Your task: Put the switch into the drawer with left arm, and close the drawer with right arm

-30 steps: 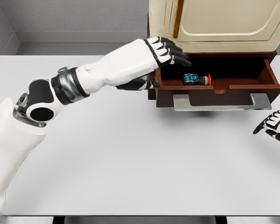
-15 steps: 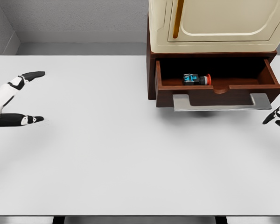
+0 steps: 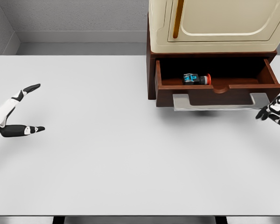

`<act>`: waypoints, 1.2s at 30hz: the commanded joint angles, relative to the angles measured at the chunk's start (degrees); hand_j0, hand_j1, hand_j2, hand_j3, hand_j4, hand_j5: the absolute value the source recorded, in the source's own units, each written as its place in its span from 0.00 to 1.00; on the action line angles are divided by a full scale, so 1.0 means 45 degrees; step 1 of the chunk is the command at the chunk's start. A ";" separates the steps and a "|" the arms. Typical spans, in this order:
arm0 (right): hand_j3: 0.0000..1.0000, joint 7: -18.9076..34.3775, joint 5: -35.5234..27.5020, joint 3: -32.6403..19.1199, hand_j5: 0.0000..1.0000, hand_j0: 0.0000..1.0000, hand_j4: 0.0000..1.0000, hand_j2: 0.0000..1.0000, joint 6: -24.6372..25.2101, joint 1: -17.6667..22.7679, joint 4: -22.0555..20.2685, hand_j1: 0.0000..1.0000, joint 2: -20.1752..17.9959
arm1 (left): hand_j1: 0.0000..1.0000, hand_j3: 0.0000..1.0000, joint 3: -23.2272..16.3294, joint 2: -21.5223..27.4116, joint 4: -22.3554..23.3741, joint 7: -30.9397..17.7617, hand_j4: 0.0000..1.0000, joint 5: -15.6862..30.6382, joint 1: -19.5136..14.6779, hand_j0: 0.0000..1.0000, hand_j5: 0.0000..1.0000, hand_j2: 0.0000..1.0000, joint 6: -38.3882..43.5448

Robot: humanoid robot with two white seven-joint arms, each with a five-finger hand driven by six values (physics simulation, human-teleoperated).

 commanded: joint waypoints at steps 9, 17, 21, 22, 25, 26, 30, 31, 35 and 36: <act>0.50 -0.0251 -0.0576 0.0742 0.50 0.50 0.50 0.50 -0.0050 -0.0371 -0.0033 0.50 0.0335 | 1.00 1.00 0.0077 -0.0224 0.0013 -0.0023 1.00 0.0101 0.0000 1.00 1.00 1.00 0.0030; 0.48 -0.0193 -0.0497 0.0625 0.48 0.48 0.48 0.48 -0.0050 -0.0118 0.0885 0.48 0.0237 | 1.00 1.00 0.0077 -0.0243 0.0052 -0.0023 1.00 0.0101 0.0000 1.00 1.00 1.00 0.0030; 0.47 -0.0193 -0.0478 0.0606 0.47 0.47 0.47 0.47 -0.0050 0.0332 0.1159 0.47 0.0100 | 1.00 1.00 0.0077 -0.0263 0.0052 -0.0023 1.00 0.0101 0.0000 1.00 1.00 1.00 0.0030; 0.46 -0.0193 -0.0478 0.0606 0.46 0.46 0.46 0.46 -0.0050 0.0371 0.1159 0.46 0.0081 | 1.00 1.00 0.0077 -0.0263 0.0052 -0.0023 1.00 0.0100 0.0000 1.00 1.00 1.00 0.0030; 0.46 -0.0193 -0.0478 0.0606 0.46 0.46 0.46 0.46 -0.0050 0.0371 0.0905 0.46 0.0042 | 1.00 1.00 0.0096 -0.0400 0.0052 -0.0023 1.00 0.0081 -0.0020 1.00 1.00 1.00 0.0030; 0.46 -0.0173 -0.0478 0.0605 0.46 0.46 0.46 0.46 -0.0050 0.0371 0.0671 0.46 0.0061 | 1.00 1.00 0.0096 -0.0400 0.0052 -0.0023 1.00 0.0101 -0.0020 1.00 1.00 1.00 0.0030; 0.46 -0.0154 -0.0302 0.0644 0.46 0.46 0.46 0.46 -0.0050 0.0254 0.0046 0.46 0.0139 | 1.00 1.00 0.0155 -0.0400 0.0032 -0.0023 1.00 0.0101 0.0000 1.00 1.00 1.00 0.0030; 0.46 -0.0154 -0.0302 0.0664 0.46 0.46 0.46 0.46 -0.0050 0.0234 -0.0052 0.46 0.0198 | 1.00 1.00 0.0174 -0.0419 0.0032 -0.0023 1.00 0.0101 0.0000 1.00 1.00 1.00 0.0030; 0.46 -0.0154 -0.0283 0.0703 0.46 0.46 0.46 0.46 -0.0050 0.0215 -0.0462 0.46 0.0295 | 1.00 1.00 0.0174 -0.0419 0.0032 -0.0023 1.00 0.0101 0.0000 1.00 1.00 1.00 0.0030; 0.46 -0.0134 -0.0283 0.0703 0.46 0.46 0.46 0.46 -0.0050 0.0215 -0.0482 0.46 0.0295 | 1.00 1.00 0.0174 -0.0419 0.0032 -0.0023 1.00 0.0101 0.0000 1.00 1.00 1.00 0.0030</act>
